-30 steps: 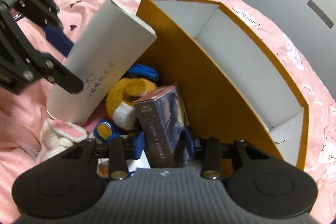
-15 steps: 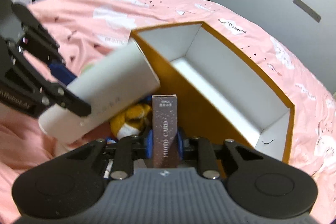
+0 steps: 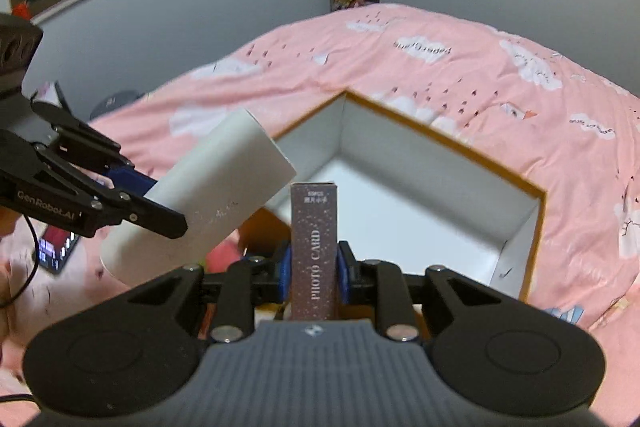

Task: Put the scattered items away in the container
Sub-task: 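Carry the white box and photo card box over the orange box with both grippers, then lower the white box and photo card box upright into the orange box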

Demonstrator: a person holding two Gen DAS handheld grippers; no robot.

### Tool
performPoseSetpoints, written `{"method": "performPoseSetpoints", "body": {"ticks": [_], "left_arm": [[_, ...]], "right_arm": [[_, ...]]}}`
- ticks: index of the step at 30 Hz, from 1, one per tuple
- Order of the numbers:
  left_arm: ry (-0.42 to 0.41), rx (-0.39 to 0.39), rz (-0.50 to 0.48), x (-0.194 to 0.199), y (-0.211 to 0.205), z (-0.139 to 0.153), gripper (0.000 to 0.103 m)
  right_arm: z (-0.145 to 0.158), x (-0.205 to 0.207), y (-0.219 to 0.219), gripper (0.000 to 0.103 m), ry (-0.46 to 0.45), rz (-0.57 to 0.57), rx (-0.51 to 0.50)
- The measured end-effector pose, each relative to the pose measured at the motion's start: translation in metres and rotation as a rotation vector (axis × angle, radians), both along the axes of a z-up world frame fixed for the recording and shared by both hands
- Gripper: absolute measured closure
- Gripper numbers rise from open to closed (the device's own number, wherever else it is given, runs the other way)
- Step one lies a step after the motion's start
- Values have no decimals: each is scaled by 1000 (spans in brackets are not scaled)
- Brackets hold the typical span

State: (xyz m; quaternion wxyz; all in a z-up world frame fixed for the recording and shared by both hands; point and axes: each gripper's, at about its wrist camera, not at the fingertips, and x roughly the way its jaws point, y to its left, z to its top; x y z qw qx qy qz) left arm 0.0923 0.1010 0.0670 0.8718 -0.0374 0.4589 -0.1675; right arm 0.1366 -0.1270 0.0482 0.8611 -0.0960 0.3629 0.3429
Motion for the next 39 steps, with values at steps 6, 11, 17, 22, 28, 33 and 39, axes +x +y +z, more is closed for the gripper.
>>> {"method": "performPoseSetpoints", "body": {"ticks": [6,11,17,22,28,33,39], "left_arm": [[-12,-41,48,58,4,9,72],[58,-113,105,104,6,-22,72],[185,-95,115,134,-2,-66,72],[201,-21,147,142,-1,-80,72],[213,37,150,148,-7,-84,71],[253,43,155,153,-12,-85,71],[355,-89,230,157,9,-95,71]], "right_arm": [[8,48,4,78,17,-67,62],[-14,101,1,78,138,-191,135],[-57,134,1,78,301,-236,146],[-80,145,6,78,401,-229,171],[-104,158,11,78,492,-265,159],[-117,166,10,78,572,-302,155],[-122,164,5,78,635,-317,178]]}}
